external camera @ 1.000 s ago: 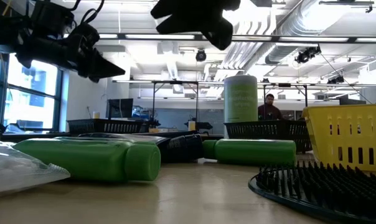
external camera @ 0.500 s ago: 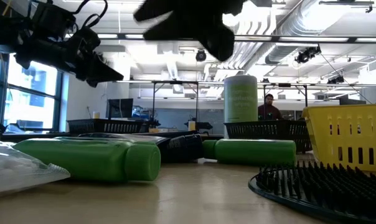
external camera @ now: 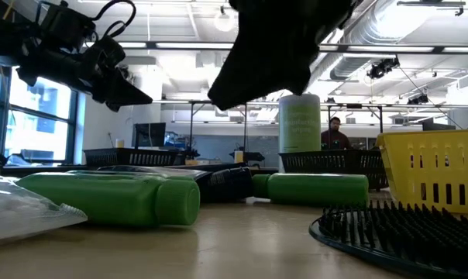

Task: Pick & Place Travel size toiletries
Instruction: Put the shaving cream tube into the yellow bin

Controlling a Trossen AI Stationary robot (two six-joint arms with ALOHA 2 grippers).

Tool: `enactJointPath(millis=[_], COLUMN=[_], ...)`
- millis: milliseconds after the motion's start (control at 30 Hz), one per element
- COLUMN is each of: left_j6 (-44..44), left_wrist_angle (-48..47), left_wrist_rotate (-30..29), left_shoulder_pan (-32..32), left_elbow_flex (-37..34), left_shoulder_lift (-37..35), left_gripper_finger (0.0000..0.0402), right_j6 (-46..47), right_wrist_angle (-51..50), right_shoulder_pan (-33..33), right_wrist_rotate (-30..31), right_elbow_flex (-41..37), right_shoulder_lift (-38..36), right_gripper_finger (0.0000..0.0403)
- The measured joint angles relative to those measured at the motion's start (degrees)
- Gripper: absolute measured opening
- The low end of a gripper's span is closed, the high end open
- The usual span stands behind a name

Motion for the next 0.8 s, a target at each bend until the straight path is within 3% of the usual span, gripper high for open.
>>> enactJointPath(millis=[200, 567, 800], left_j6=[0.16, 0.16, 0.13], left_wrist_angle=[0.04, 0.02, 0.01], left_wrist_rotate=[0.0, 0.03, 0.05], left_shoulder_pan=[0.0, 0.0, 0.0], left_elbow_flex=[0.0, 0.0, 0.0], left_shoulder_lift=[-0.01, -0.01, -0.01], left_gripper_finger=[0.0, 0.0, 0.0], right_j6=[0.32, -0.79, -1.11], right_wrist_angle=[-0.09, -0.62, -2.29], right_shoulder_pan=[-1.7, -3.23, -4.21], right_wrist_rotate=[0.21, 0.3, 0.07], right_elbow_flex=[0.0, 0.0, -0.02], right_shoulder_lift=[0.0, -0.04, 0.95], right_gripper_finger=[0.0119, 0.0239, 0.0227])
